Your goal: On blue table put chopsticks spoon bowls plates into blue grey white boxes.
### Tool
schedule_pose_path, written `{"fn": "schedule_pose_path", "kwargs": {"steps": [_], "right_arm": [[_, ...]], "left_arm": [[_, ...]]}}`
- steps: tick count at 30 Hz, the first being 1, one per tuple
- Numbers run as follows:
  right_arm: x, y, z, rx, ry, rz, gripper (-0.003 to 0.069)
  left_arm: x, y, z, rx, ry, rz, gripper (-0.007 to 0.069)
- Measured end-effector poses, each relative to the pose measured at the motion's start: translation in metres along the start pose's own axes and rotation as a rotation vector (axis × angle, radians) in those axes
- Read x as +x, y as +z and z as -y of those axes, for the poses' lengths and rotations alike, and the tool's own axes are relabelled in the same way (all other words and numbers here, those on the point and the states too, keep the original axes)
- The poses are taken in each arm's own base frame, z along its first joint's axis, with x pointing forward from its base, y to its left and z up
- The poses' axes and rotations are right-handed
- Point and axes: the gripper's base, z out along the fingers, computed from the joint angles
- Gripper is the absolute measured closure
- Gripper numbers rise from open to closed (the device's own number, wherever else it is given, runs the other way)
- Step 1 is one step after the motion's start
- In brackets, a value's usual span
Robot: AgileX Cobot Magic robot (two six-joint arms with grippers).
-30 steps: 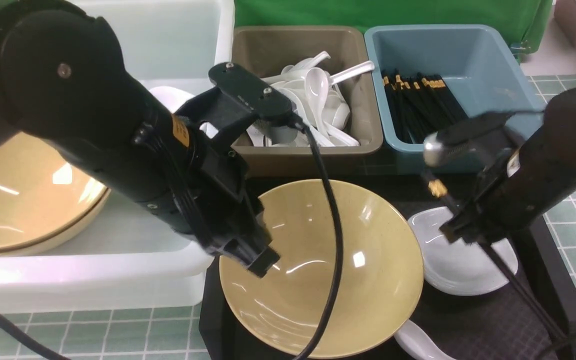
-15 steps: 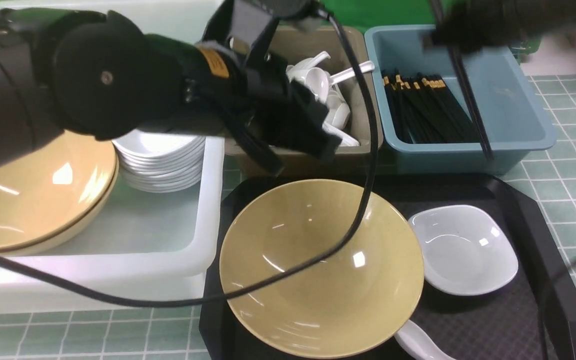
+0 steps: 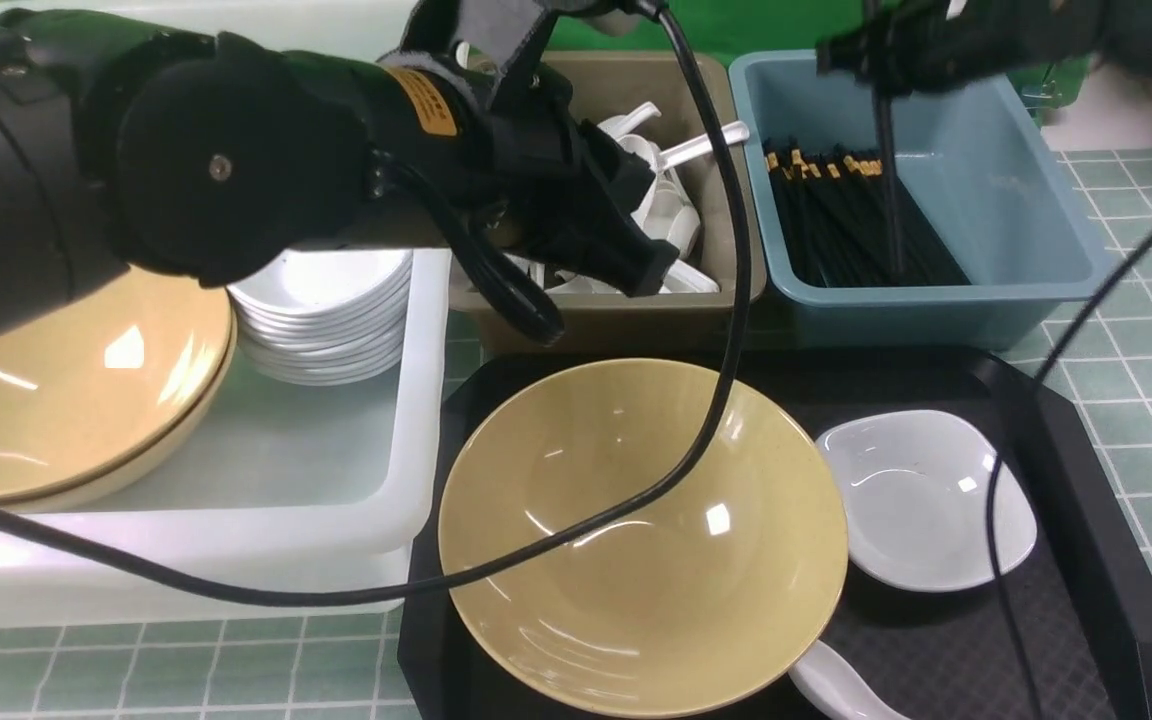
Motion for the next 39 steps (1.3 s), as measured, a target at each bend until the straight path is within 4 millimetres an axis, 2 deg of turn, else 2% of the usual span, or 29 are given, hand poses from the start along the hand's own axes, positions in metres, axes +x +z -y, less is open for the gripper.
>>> {"fn": "schedule_pose_path", "kwargs": {"steps": [3, 5, 9, 10, 14, 16, 17, 18, 19, 20, 21, 22, 24, 25, 26, 28, 29, 30, 31, 32, 33, 34, 35, 36, 39], "right_arm": [[0.014, 0.021, 0.002, 0.007, 0.011, -0.056, 0.0494], [0.018, 0.025, 0.002, 0.009, 0.015, -0.078, 0.0489], [0.016, 0.02, 0.002, 0.015, 0.018, -0.119, 0.0414], [0.011, 0.015, 0.002, 0.018, 0.018, -0.137, 0.0375], [-0.009, -0.016, 0.002, 0.026, -0.02, -0.202, 0.0275], [-0.023, -0.043, 0.001, 0.024, -0.088, -0.238, 0.0246], [-0.027, -0.055, 0.0, 0.019, -0.122, -0.254, 0.0241], [-0.028, -0.058, 0.0, 0.018, -0.136, -0.266, 0.0239], [-0.033, -0.077, -0.004, 0.007, -0.19, -0.292, 0.0235], [-0.034, -0.079, -0.005, 0.006, -0.191, -0.288, 0.0235], [-0.035, -0.097, -0.01, -0.009, -0.249, -0.331, 0.0233], [-0.036, -0.101, -0.012, -0.013, -0.257, -0.332, 0.0233], [-0.036, -0.125, -0.023, -0.044, -0.339, -0.365, 0.0233], [-0.036, -0.134, -0.028, -0.056, -0.361, -0.361, 0.0233], [-0.035, -0.133, -0.028, -0.057, -0.363, -0.365, 0.0233], [-0.028, -0.159, -0.041, -0.104, -0.402, -0.366, 0.0233], [-0.026, -0.16, -0.042, -0.108, -0.404, -0.375, 0.0233], [-0.019, -0.172, -0.049, -0.137, -0.41, -0.384, 0.0233], [-0.019, -0.175, -0.049, -0.138, -0.412, -0.378, 0.0233], [-0.007, -0.187, -0.056, -0.163, -0.429, -0.401, 0.0233], [-0.007, -0.191, -0.057, -0.165, -0.432, -0.398, 0.0233], [0.007, -0.201, -0.062, -0.184, -0.449, -0.425, 0.0235], [0.011, -0.2, -0.062, -0.188, -0.451, -0.439, 0.0235], [0.024, -0.207, -0.065, -0.203, -0.464, -0.469, 0.0237], [0.051, -0.219, -0.062, -0.21, -0.465, -0.529, 0.0242]], "left_arm": [[0.004, 0.0, 0.001, 0.013, 0.001, -0.039, 0.0623], [0.005, 0.0, 0.002, 0.017, 0.001, -0.053, 0.0623], [0.007, 0.0, 0.002, 0.021, 0.008, -0.075, 0.0623], [0.007, -0.002, 0.002, 0.023, 0.008, -0.079, 0.0623], [0.005, -0.014, 0.003, 0.03, 0.002, -0.086, 0.0623], [0.002, -0.027, 0.004, 0.033, -0.015, -0.08, 0.0623], [0.001, -0.035, 0.004, 0.035, -0.02, -0.077, 0.0623], [0.0, -0.038, 0.004, 0.035, -0.019, -0.073, 0.0623], [-0.001, -0.049, 0.005, 0.038, -0.019, -0.074, 0.0623], [-0.001, -0.051, 0.005, 0.04, -0.018, -0.078, 0.0623], [-0.001, -0.061, 0.006, 0.045, -0.017, -0.084, 0.0623], [-0.001, -0.062, 0.007, 0.048, -0.016, -0.091, 0.0623], [0.002, -0.078, 0.009, 0.062, -0.012, -0.126, 0.0623], [0.003, -0.081, 0.009, 0.067, -0.011, -0.144, 0.0623], [0.003, -0.082, 0.01, 0.068, -0.01, -0.145, 0.0623], [0.009, -0.094, 0.012, 0.087, -0.005, -0.202, 0.0623], [0.009, -0.095, 0.012, 0.088, -0.005, -0.204, 0.0623], [0.011, -0.101, 0.013, 0.096, -0.001, -0.231, 0.0623], [0.012, -0.102, 0.013, 0.099, -0.001, -0.24, 0.0623], [0.015, -0.107, 0.014, 0.108, 0.001, -0.269, 0.0623], [0.016, -0.107, 0.014, 0.109, 0.003, -0.278, 0.0623], [0.018, -0.11, 0.015, 0.113, 0.007, -0.304, 0.0623], [0.018, -0.11, 0.015, 0.113, 0.007, -0.304, 0.0623], [0.02, -0.111, 0.015, 0.12, 0.009, -0.332, 0.0623], [0.023, -0.112, 0.016, 0.124, 0.001, -0.361, 0.0623]]}}
